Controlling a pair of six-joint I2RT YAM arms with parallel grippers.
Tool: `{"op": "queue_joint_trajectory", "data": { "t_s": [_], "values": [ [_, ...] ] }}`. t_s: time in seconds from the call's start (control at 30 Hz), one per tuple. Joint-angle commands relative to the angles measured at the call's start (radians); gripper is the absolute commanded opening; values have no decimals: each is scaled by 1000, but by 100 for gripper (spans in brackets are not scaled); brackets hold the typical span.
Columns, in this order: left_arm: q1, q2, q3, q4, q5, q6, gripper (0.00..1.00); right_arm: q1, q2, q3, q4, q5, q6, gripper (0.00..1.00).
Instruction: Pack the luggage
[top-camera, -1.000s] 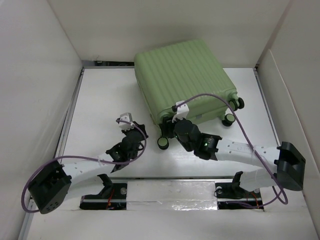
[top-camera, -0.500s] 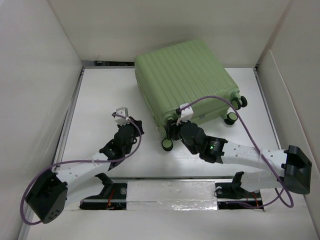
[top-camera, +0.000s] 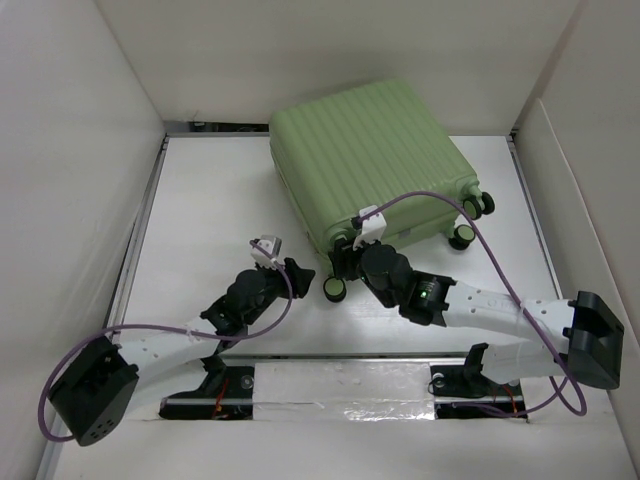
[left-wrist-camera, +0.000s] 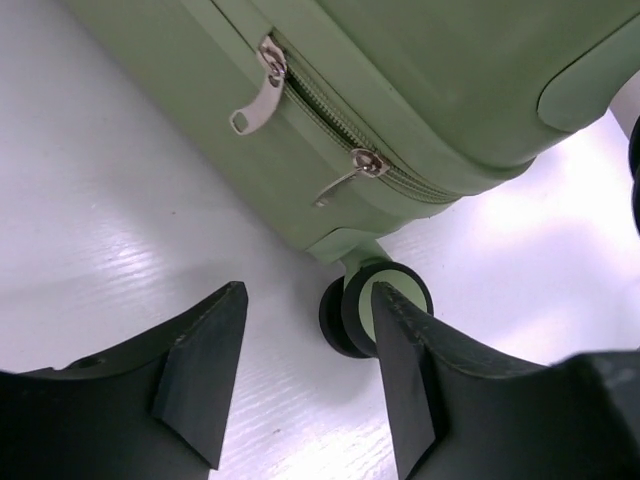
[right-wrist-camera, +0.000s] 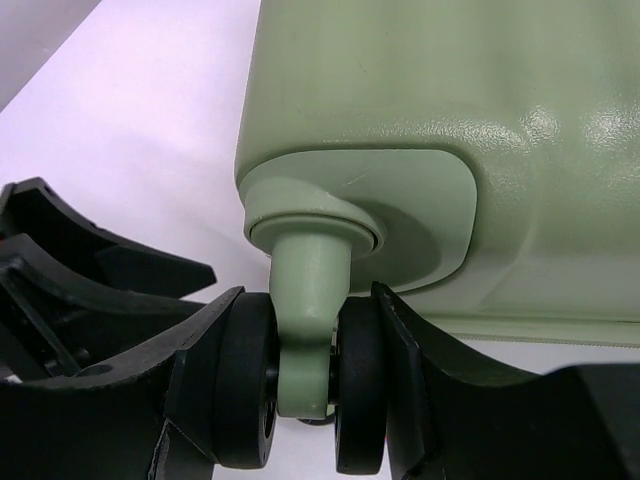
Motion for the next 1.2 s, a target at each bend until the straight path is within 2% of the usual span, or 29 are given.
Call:
{"op": "queue_joint_trajectory", "data": {
  "t_s": [0.0, 0.1, 0.33, 0.57, 0.97, 1.17],
  "values": [
    [0, 60, 12, 169, 62, 63, 50, 2, -20, 26, 63, -76, -13, 0],
    [0, 129, 36, 217, 50, 71, 53, 2, -24, 21, 71, -91, -13, 0],
    [55, 258, 90, 315, 56, 99, 51, 2, -22, 11, 83, -103, -13, 0],
    [55, 269, 119, 344, 98, 108, 47, 2, -17, 2, 91, -103, -10, 0],
    [55, 309, 147, 392, 78, 103, 24, 2, -19, -8, 103, -116, -4, 0],
    [55, 293, 162, 365, 18, 111, 5, 2, -25, -21, 109, -122, 4, 0]
  ]
}}
